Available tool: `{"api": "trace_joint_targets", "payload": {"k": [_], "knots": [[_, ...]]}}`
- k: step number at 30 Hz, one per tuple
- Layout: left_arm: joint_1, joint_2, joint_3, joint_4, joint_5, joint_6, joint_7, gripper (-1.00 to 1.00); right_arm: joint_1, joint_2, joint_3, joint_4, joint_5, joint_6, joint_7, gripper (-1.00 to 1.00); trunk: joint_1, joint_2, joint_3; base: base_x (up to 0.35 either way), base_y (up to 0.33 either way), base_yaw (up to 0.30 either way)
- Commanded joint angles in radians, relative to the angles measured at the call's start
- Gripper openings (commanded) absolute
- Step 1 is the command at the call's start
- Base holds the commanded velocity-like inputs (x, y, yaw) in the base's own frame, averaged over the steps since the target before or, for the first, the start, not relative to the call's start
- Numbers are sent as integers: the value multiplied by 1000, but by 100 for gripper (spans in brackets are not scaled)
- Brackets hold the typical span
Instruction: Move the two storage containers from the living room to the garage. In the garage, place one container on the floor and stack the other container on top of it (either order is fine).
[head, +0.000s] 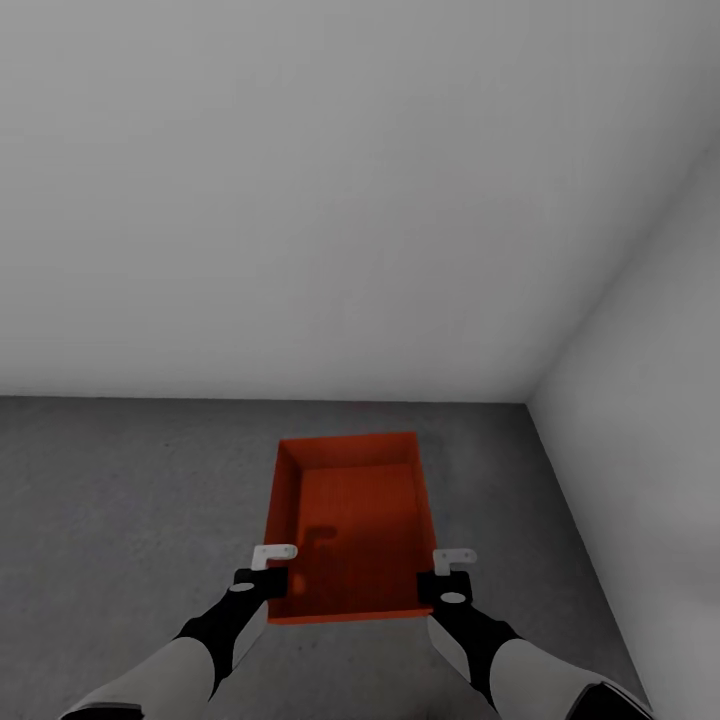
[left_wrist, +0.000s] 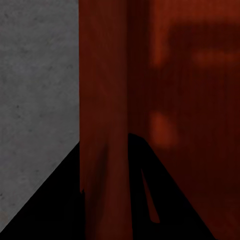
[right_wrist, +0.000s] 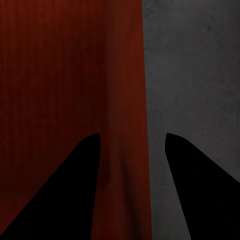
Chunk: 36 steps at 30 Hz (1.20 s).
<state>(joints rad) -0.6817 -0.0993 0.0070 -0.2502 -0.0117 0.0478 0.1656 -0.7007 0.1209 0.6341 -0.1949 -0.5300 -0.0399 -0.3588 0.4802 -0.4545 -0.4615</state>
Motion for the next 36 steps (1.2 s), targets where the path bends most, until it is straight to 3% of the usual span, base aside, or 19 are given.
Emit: {"api": "trace_joint_targets", "payload": {"k": [1, 6, 36], "knots": [[-1, 67, 25, -7, 27, 4, -5, -100, 0, -60, -31, 0, -41, -2, 63, -100, 0, -2, -1, 0, 0, 0], [-1, 67, 25, -8, 27, 4, -3, -100, 0, -60, -31, 0, -41, -2, 63, -100, 0, -2, -1, 0, 0, 0], [-1, 66, 25, -8, 29, 4, -5, -100, 0, -60, -31, 0, -41, -2, 63, -100, 115, -212, -95, 0, 0, 0]]}}
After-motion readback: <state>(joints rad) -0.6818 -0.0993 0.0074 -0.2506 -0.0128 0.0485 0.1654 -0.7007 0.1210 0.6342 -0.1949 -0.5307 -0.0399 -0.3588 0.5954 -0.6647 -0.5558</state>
